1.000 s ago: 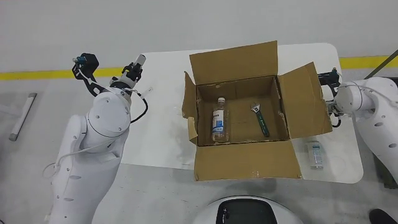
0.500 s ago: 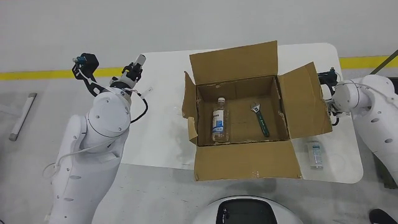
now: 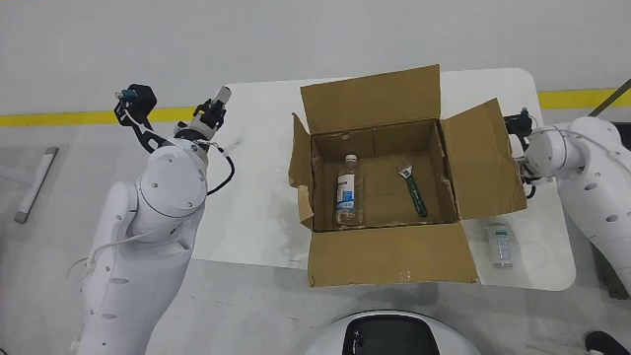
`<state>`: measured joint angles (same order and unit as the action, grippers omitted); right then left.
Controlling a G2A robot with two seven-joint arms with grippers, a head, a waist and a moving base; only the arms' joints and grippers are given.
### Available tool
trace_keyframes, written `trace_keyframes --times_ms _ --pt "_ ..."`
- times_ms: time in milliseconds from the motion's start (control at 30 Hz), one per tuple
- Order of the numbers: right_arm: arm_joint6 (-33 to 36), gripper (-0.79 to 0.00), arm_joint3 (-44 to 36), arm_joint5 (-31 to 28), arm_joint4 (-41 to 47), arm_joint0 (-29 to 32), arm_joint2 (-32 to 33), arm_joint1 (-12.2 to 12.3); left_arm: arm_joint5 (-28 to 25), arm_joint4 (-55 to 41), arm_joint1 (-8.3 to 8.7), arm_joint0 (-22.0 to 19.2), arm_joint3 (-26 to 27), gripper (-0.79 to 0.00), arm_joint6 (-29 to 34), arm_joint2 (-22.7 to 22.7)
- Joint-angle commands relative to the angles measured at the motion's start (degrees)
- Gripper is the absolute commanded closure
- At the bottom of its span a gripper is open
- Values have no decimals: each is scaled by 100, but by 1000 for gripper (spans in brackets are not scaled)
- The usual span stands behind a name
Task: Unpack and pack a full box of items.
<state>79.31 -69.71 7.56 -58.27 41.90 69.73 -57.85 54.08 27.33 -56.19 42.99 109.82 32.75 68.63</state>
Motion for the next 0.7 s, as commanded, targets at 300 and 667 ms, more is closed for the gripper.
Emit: trace_keyframes --times_ms 300,667 --pt "-49 -191 118 -2 55 -27 -11 -23 0 0 0 0 0 -785 0 0" --pt "-105 0 -41 98 167 18 185 -3 0 0 0 0 0 -785 0 0"
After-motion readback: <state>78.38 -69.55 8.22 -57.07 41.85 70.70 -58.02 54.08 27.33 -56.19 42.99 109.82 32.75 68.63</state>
